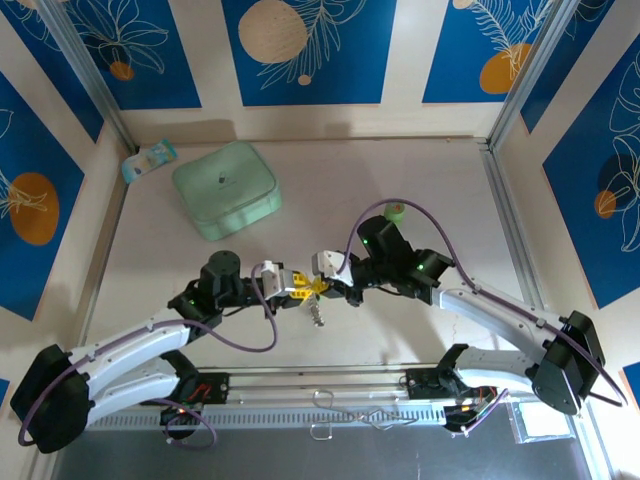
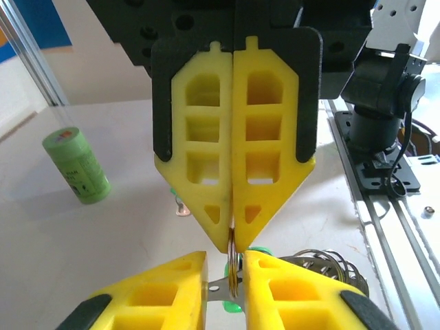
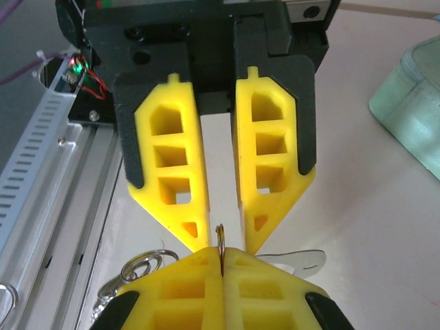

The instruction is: Put the keys on the keyring

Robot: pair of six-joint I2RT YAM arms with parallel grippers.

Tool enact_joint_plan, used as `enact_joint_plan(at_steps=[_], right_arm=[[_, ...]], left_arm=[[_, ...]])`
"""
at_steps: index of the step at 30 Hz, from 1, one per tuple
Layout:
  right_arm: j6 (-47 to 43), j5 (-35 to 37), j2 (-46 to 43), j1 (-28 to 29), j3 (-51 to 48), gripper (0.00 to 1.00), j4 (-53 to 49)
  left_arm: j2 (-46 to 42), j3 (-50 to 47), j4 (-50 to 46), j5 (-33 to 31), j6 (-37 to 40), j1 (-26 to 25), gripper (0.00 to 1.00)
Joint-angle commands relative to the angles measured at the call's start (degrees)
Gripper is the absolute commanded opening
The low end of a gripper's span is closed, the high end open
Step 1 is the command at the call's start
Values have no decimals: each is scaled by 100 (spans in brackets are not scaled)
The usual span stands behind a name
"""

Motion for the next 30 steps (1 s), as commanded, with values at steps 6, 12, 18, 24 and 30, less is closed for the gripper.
enact_joint_plan(at_steps=[6, 12, 18, 24, 30], right_arm=[[-25, -181, -31, 115, 109, 4, 44], [922, -550, -525, -431, -869, 33, 1252], [1282, -674, -531, -458, -1237, 34, 1597], [1287, -753, -385, -450, -1237, 33, 1619], [1146, -840, -275, -410, -1130, 20, 1387]], left_arm=[[55, 237, -403, 171, 309, -63, 0], [-58, -369, 1076, 75, -171, -68, 0], [31, -715, 1955, 105, -480, -62, 0], [39, -720, 1921, 152, -465, -64, 0], [99, -720, 2060, 154, -493, -69, 0]])
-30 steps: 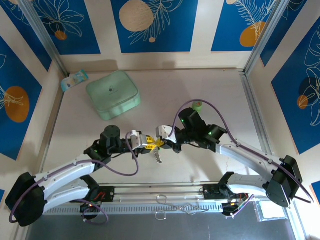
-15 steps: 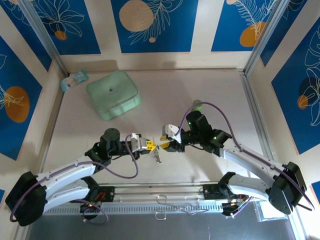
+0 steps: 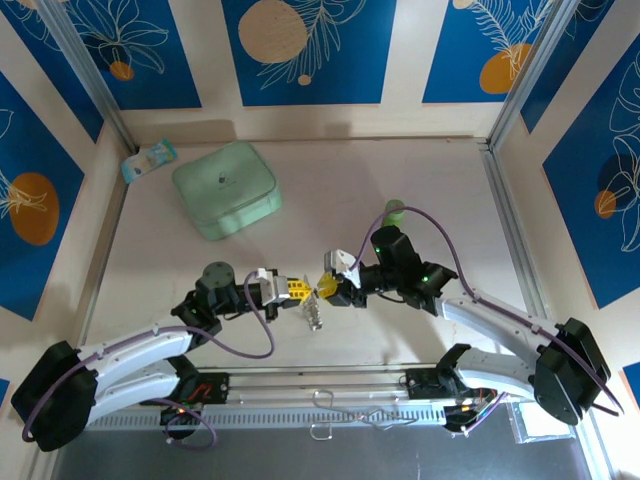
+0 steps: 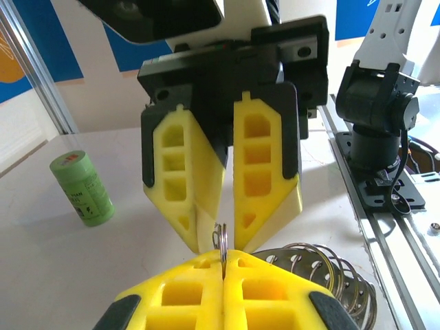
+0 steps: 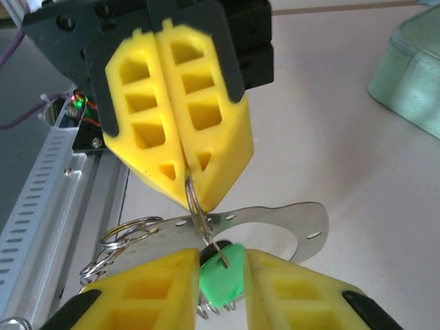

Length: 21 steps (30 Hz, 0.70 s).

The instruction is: Put the keys on the keyring

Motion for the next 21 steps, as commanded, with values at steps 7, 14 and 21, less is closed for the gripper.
enact_joint_plan(at_steps=[7, 14, 21], right_arm=[[-99, -122, -23, 12, 142, 12, -372], [-131, -215, 29, -16, 204, 2, -452], [-128, -253, 329, 10, 337, 2, -433]], left_arm=[[24, -14, 409, 77, -63, -45, 0], [20, -5, 444, 142, -82, -43, 0], [108, 12, 704, 462, -261, -41, 0]])
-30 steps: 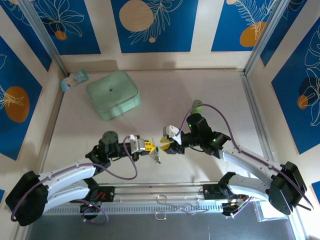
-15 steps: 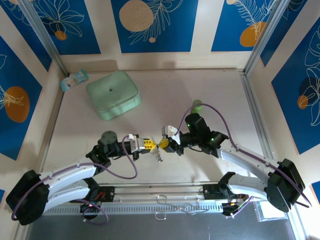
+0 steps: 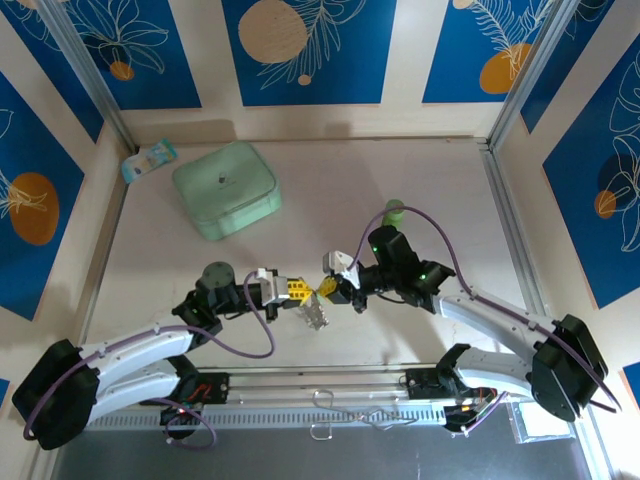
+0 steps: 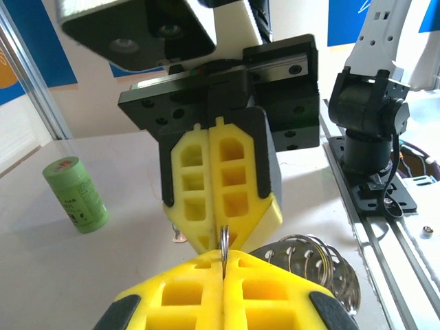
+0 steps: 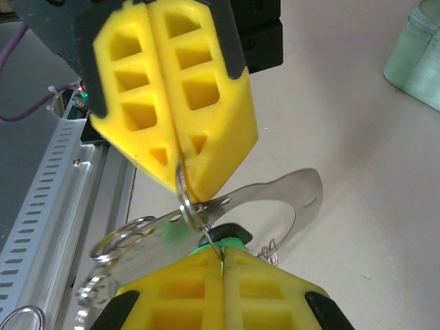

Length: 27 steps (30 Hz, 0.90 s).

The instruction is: Put the keys on the keyring

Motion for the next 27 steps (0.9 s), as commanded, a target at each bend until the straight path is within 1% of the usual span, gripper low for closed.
enact_joint_plan(at_steps=[1, 4, 6, 8, 14, 17, 19, 23, 27], right_arm=[[-76, -196, 195, 25, 269, 4, -203], [-55, -219, 113, 14, 237, 13, -153], [2, -242, -84, -46, 85, 22, 45], [-18, -312, -254, -83, -47, 26, 153], [-102, -595, -292, -52, -60, 30, 114], [-64, -582, -264, -15, -52, 30, 240], [-16, -554, -245, -11, -38, 28, 328], [59, -553, -221, -5, -53, 23, 485], [74, -552, -166, -5, -15, 14, 503]], left_arm=[[41, 13, 581, 300, -172, -40, 0], [12, -20, 588, 167, -117, -40, 0], [-23, -48, 564, 91, -56, -40, 0], [-28, -49, 536, 80, -52, -38, 0], [41, -66, 653, 89, -106, -39, 0], [68, -66, 691, 96, -125, -55, 0], [73, -66, 693, 114, -145, -54, 0], [69, -66, 685, 139, -158, -50, 0], [85, -66, 710, 150, -185, -52, 0]])
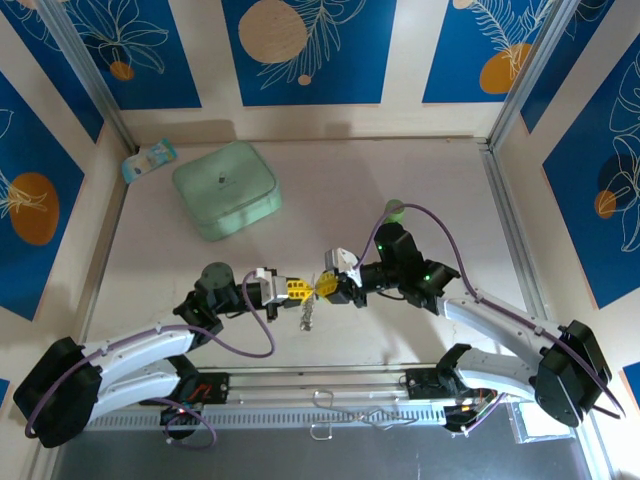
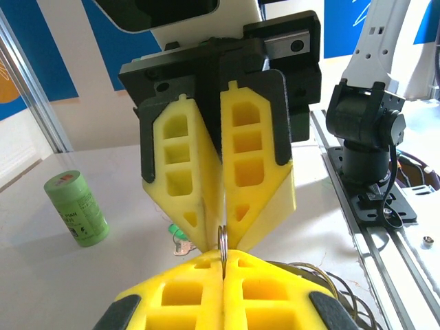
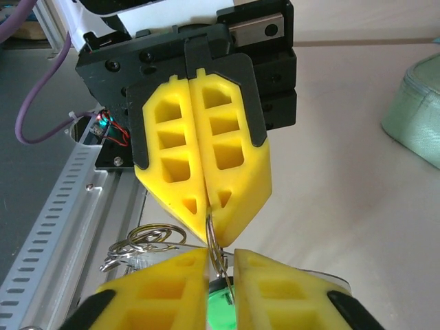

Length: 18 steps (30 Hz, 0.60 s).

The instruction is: Put the keys on the keyring

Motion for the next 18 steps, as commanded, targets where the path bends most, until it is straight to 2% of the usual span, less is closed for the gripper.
enact_joint_plan(at_steps=[1, 5, 6, 8, 9, 11, 14, 18], right_arm=[[30, -164, 69, 30, -7, 12, 92], [-44, -173, 124, 30, 73, 0, -14], [-79, -137, 122, 30, 111, 0, -77], [-170, -33, 103, 38, 204, 0, -260], [-261, 39, 82, 45, 285, 0, -429], [-523, 294, 88, 113, 484, 0, -842], [-1002, 784, 195, 293, 867, 0, -1644], [-1369, 1249, 405, 478, 1273, 0, -2274]], left_arm=[[23, -34, 393, 107, -130, -48, 0], [65, -42, 458, 25, -189, -49, 0], [75, -51, 443, -56, -210, -51, 2], [52, -69, 292, -253, -202, -54, 22], [-3, -43, 84, -358, -161, -48, 25], [-141, 138, -636, -506, 30, -52, 25], [-335, 477, -1826, -685, 483, -84, 21], [-444, 793, -2776, -755, 976, -97, 17]])
